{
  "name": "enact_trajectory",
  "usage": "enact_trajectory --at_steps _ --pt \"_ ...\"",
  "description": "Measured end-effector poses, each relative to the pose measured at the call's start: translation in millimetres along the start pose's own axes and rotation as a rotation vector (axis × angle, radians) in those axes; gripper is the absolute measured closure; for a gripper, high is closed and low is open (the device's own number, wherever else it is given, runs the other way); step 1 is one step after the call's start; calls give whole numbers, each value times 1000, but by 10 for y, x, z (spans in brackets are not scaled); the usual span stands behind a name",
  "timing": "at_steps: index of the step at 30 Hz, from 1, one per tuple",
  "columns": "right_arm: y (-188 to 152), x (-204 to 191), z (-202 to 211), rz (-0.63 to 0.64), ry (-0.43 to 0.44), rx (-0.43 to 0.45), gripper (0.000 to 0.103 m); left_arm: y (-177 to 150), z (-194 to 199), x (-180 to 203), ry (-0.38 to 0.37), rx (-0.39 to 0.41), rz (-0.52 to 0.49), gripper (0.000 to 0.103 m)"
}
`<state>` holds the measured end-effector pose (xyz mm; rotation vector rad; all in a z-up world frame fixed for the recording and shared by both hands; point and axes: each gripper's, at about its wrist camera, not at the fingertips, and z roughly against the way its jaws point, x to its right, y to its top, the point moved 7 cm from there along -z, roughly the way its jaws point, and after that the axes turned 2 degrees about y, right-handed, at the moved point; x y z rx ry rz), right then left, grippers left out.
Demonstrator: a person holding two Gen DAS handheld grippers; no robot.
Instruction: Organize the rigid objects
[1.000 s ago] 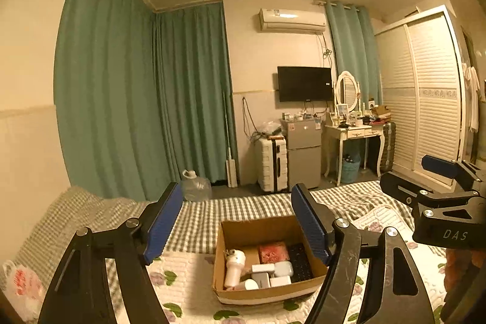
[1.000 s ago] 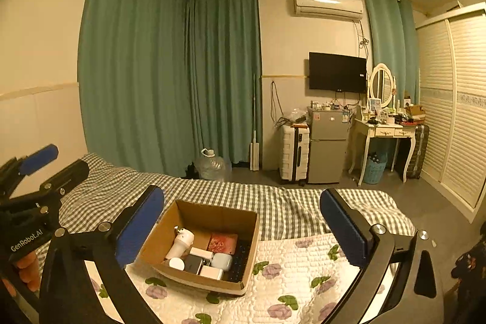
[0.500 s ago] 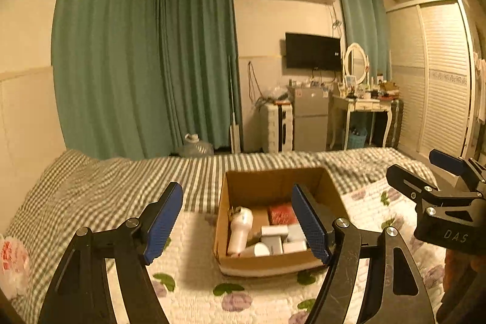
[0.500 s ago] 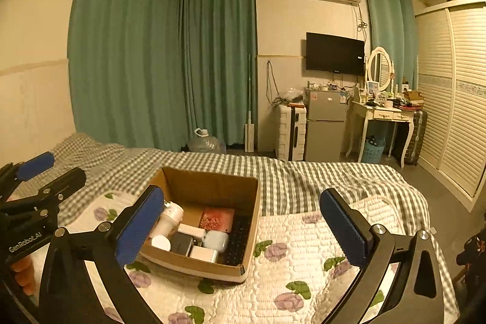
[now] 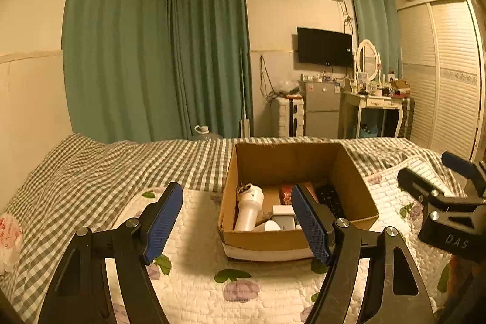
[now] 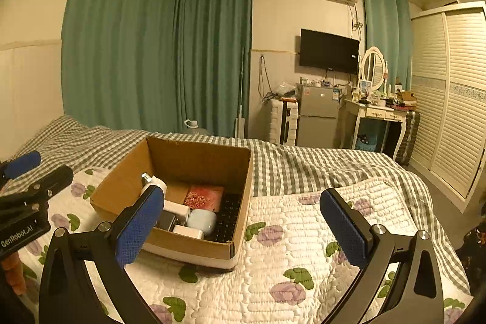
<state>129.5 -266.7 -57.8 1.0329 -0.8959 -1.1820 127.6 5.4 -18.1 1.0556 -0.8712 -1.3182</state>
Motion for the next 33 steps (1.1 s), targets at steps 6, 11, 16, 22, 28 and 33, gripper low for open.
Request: enact_trajectory --at_steps 6,11,16,22,28,33 --pt "-53 3 9 -4 -3 -8 0 14 -16 -32 0 -3 9 26" --pt "-63 13 -3 -9 -4 -18 0 19 -12 -22 -1 -4 11 26" --pt "-62 8 5 -11 -6 -12 0 12 -16 -23 1 -9 10 26" --pt "-69 33 1 -17 -9 -18 0 -17 -44 6 9 -20 -18 26" --pt "-73 26 -10 -14 -11 -25 0 -37 -47 -19 9 -27 -2 26" --pt "-82 17 -8 -14 -10 -29 0 -46 -55 -29 7 -34 2 26"
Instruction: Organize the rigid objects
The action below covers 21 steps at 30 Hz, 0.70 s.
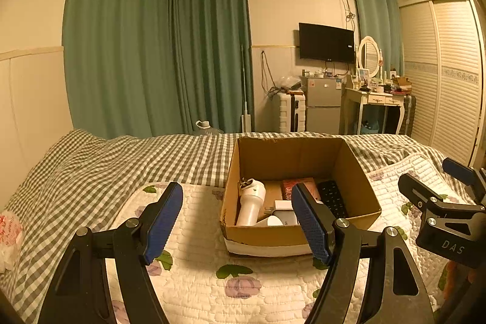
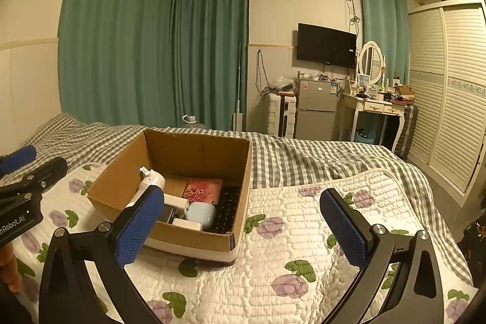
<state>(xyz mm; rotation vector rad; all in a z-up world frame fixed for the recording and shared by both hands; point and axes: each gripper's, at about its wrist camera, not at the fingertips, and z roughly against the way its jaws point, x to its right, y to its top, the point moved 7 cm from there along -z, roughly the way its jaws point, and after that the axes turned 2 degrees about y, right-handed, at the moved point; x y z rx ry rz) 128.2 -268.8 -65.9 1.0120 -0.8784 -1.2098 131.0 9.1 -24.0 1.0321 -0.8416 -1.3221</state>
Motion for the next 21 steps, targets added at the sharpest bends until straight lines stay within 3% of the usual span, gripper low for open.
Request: enact_trajectory --at_steps 21 --pt "-22 -21 -4 -2 2 -8 0 -25 -26 7 -8 -10 -8 26"
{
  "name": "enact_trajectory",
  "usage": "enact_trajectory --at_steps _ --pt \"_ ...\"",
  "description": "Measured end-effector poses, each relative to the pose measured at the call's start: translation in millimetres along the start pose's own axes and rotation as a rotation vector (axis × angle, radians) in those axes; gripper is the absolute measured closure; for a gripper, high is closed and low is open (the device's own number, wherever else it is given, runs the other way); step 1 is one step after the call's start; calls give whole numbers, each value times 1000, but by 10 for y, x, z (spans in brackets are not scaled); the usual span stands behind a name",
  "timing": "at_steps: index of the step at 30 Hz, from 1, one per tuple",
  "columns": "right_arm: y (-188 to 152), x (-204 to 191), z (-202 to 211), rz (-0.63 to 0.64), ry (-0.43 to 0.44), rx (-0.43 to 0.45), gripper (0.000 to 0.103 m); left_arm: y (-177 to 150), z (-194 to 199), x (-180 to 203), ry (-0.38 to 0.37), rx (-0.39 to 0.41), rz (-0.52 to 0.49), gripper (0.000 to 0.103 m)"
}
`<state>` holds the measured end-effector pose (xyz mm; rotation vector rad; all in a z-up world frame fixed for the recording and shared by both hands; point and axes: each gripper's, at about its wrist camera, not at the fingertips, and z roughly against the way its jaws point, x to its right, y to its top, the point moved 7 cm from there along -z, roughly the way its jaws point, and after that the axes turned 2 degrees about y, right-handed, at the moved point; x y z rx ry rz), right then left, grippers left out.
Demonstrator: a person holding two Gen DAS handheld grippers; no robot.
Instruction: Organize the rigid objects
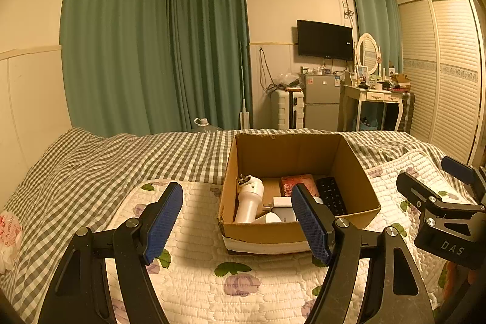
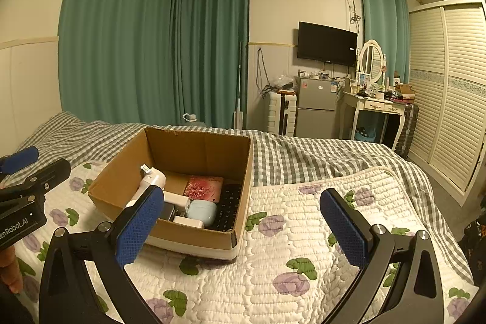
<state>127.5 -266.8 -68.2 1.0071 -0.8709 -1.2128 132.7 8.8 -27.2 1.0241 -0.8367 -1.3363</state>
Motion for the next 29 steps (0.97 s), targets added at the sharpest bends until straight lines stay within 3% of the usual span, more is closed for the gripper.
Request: enact_trajectory --at_steps 29 --pt "-49 4 -34 -1 -1 -16 0 -47 -37 19 5 -15 4 26"
